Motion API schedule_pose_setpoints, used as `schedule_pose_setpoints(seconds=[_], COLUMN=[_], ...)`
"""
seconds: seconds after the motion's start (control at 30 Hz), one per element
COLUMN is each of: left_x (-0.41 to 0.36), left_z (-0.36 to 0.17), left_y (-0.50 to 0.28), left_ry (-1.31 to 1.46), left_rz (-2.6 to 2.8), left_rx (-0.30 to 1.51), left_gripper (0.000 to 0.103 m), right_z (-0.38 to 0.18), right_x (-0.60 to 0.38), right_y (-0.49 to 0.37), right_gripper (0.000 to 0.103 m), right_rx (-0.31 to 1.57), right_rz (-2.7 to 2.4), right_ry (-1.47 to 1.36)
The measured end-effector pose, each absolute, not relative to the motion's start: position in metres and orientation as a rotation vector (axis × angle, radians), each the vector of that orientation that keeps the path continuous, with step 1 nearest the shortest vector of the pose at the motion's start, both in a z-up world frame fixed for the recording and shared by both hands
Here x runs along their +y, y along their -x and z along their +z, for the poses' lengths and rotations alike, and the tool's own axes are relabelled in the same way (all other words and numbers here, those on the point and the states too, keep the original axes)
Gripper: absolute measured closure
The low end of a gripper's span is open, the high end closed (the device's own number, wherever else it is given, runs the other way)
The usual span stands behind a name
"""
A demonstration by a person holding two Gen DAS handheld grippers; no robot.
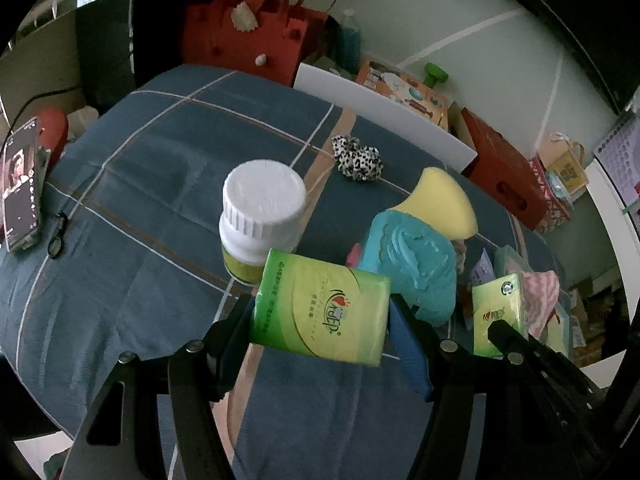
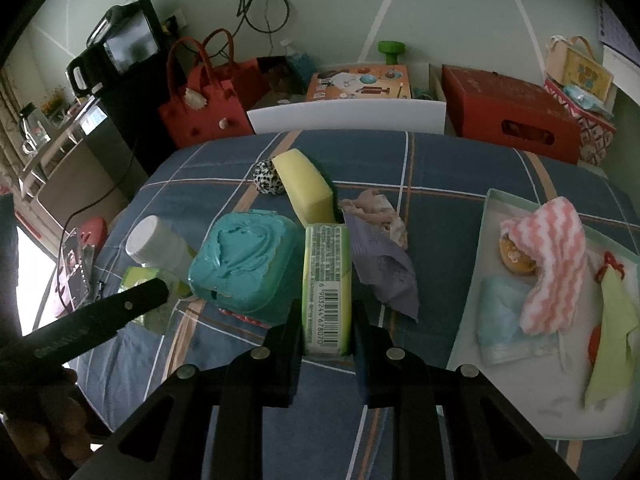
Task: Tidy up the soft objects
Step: 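Carry the green tea box and barcode packet over the white tray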
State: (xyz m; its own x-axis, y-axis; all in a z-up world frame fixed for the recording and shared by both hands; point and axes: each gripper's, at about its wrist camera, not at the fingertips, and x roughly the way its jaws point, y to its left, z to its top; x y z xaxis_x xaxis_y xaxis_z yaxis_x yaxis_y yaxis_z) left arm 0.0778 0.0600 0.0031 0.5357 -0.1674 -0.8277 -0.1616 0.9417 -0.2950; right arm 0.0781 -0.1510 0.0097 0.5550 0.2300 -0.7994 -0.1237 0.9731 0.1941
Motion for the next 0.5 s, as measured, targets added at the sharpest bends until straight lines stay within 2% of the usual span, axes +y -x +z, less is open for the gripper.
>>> schedule_pose_setpoints(seconds=[0.23, 0.5], left_x=[0.046, -0.018], left_z=[0.037, 0.058], left_y=[-0.07, -0.065], left_ry=[0.303, 0.198], left_rz=[-0.033, -0.222], left_rx=[0.901, 0.836], left_gripper=[0.035, 0.035], right_z=[0.022, 0.034], right_x=[-0.174, -0.252], right_y=[-0.074, -0.061], right_gripper=[0.08, 0.08], right_rx=[0.917, 0.868], right_rz=[0.183, -0.043], right_ry=[-0.153, -0.233])
